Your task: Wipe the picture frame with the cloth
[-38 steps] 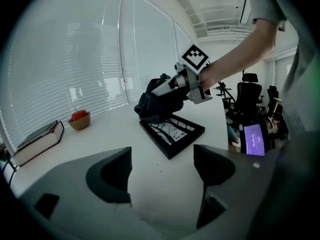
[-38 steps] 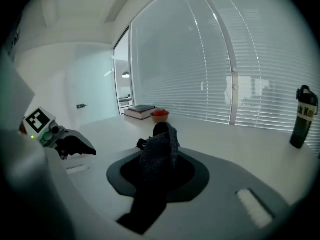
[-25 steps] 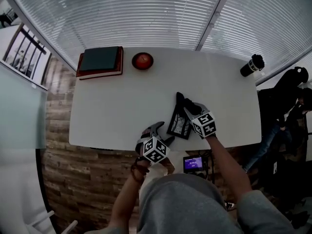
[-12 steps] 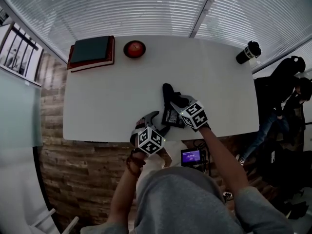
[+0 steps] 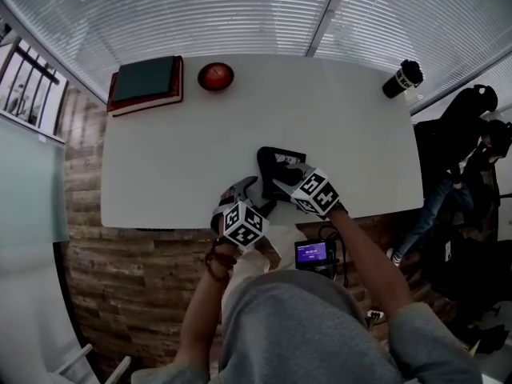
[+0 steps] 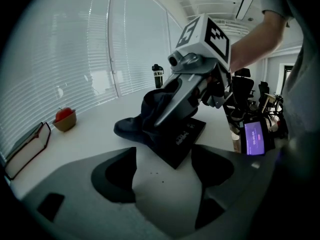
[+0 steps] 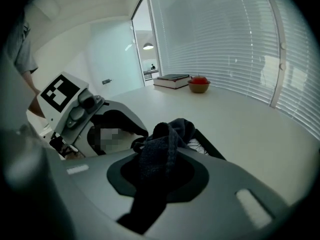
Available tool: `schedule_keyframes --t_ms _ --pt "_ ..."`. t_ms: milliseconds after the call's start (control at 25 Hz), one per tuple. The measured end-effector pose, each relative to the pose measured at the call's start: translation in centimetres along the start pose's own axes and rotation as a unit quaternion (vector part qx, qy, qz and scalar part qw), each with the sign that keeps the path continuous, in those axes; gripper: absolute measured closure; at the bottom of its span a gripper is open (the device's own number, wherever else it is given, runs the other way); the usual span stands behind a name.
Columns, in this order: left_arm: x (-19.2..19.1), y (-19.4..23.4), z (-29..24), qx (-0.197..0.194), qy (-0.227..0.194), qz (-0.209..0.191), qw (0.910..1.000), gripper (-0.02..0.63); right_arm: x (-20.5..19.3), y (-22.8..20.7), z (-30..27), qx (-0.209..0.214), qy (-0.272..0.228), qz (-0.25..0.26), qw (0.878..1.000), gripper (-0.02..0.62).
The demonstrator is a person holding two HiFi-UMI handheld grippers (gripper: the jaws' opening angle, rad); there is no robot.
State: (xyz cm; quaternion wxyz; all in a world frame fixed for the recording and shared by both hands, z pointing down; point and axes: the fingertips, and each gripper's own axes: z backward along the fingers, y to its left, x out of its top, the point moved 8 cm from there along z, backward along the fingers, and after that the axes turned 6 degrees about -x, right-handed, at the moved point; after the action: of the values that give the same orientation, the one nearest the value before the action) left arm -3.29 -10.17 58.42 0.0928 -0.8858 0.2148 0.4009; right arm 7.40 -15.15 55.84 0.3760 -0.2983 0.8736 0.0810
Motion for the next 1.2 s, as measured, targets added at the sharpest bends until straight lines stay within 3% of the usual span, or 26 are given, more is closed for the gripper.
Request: schedule_keyframes --t_ms 240,640,880,1200 --pt "0.0 0.0 -0.1 0.001 0.0 0.0 1.0 0.252 -0.5 1.5 0.3 0.034 0.021 0.007 0.999 0.515" --pt "-0.1 -0.1 0.0 0.001 -0.001 0.0 1.0 0.252 -0.8 2.5 0.5 0.093 0.021 -0.057 0.994 0.515" --pt "0.0 -0.2 0.0 0.001 -0.002 0.0 1.0 0.256 -0.8 2.7 0.9 0.111 0.021 -0.067 0.991 0.515" --pt "0.1 -0.2 -0.2 0.0 -0.003 0.0 1.0 0.262 -1.0 3.0 2.2 0.173 0.024 -0.08 0.981 0.515"
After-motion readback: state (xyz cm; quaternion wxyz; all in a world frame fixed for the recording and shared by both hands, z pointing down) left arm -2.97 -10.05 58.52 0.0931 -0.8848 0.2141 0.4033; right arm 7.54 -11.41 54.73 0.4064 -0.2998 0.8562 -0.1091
